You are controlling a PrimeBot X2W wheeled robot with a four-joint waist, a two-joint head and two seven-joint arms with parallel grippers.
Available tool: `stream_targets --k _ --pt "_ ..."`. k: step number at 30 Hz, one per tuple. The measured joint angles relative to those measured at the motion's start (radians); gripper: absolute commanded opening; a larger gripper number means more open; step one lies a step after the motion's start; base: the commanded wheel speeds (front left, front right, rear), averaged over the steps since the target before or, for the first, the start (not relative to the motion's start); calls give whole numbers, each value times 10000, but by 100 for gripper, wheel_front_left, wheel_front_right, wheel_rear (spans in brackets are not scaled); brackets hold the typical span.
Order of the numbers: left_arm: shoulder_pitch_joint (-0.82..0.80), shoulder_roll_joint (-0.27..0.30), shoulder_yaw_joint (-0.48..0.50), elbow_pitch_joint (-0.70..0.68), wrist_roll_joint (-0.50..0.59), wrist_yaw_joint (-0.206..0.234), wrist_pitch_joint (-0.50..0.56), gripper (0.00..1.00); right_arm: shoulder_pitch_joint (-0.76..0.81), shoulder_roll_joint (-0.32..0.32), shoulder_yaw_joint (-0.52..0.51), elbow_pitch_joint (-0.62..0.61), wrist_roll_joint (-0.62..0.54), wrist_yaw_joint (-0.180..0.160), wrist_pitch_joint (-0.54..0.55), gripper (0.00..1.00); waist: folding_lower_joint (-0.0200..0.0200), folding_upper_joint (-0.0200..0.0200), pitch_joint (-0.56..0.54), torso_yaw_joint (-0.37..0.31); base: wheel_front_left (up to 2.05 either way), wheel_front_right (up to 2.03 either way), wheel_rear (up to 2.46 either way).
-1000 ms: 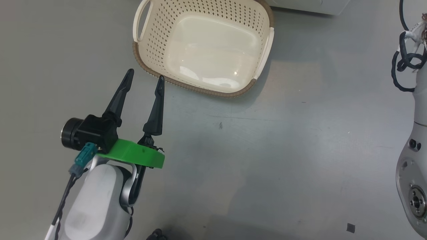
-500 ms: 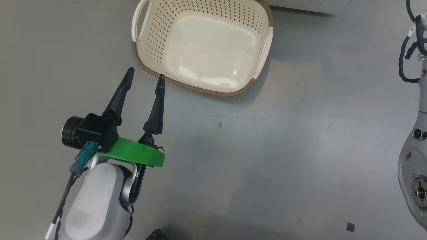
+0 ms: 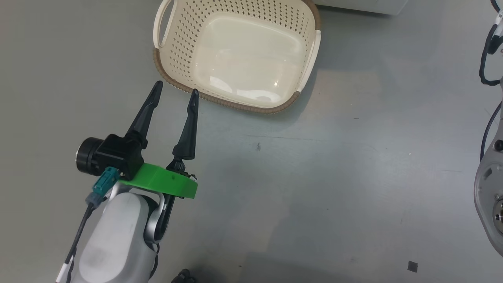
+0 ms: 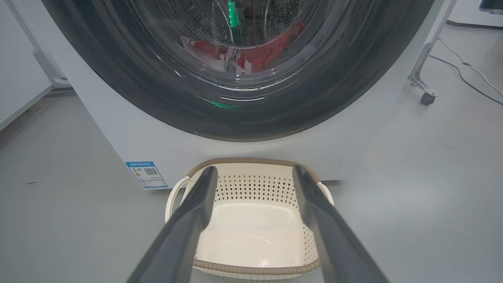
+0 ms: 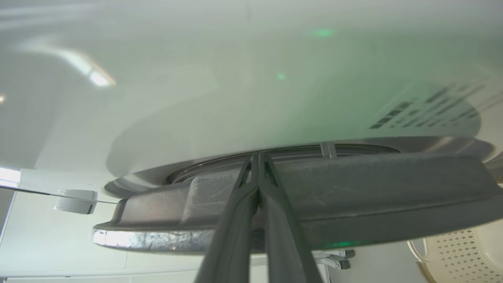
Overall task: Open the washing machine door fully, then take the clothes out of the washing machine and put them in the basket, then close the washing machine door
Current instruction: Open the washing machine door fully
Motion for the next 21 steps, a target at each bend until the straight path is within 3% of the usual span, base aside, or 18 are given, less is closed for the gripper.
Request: stream_targets --k 21 --pt "-8 -2 0 44 2 2 0 100 -301 -140 17 1093 642 0 410 0 0 0 -96 7 0 0 0"
